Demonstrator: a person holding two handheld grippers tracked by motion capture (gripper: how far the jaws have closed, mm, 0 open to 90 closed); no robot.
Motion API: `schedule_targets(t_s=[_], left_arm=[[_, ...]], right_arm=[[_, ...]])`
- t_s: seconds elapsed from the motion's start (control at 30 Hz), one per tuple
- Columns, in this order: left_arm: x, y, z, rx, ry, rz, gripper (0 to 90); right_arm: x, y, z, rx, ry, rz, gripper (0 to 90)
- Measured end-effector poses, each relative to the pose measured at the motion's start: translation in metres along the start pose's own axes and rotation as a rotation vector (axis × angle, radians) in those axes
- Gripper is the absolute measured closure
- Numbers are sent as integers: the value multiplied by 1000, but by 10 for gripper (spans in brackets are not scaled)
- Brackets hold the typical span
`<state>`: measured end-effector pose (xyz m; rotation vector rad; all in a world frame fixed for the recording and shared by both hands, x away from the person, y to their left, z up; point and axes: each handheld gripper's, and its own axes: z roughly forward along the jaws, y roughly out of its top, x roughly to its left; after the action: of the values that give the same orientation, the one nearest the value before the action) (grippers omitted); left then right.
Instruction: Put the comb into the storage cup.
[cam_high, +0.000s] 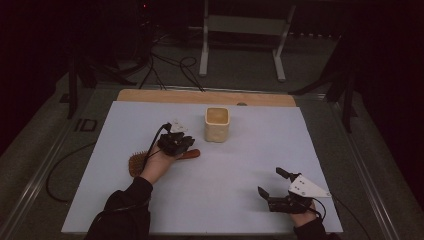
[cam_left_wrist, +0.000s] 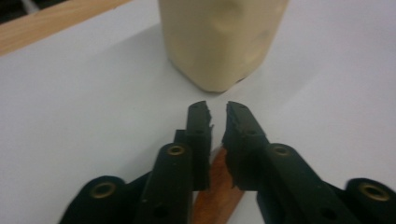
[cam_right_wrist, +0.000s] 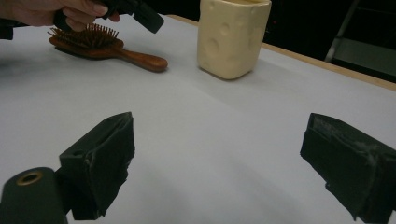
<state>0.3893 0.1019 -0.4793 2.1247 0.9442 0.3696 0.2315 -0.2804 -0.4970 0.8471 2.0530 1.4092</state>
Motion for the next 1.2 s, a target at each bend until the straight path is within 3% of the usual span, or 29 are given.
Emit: schedule_targets(t_s=[0.27, 0.3, 0.47, 0.67, 0.93, 1.2], left_arm=[[2, -2, 11, 48, 29, -46, 900], [2, -2, 15, 77, 42, -51, 900], [2, -1, 22, 127, 69, -67, 900], [1, 0, 31, 181, 72, -97, 900], [-3, -1, 38, 220, 81, -132, 900], [-11, -2, 36, 238, 60, -121, 900]], right_arm=[[0, 0, 0, -1, 1, 3, 93], [1, 0, 0, 0, 3, -3, 94], [0, 0, 0, 0, 3, -1, 93], [0, 0, 0, -1, 4, -1, 93], [0, 0, 0, -2, 3, 3, 93], [0, 1, 0, -4, 3, 1, 94]])
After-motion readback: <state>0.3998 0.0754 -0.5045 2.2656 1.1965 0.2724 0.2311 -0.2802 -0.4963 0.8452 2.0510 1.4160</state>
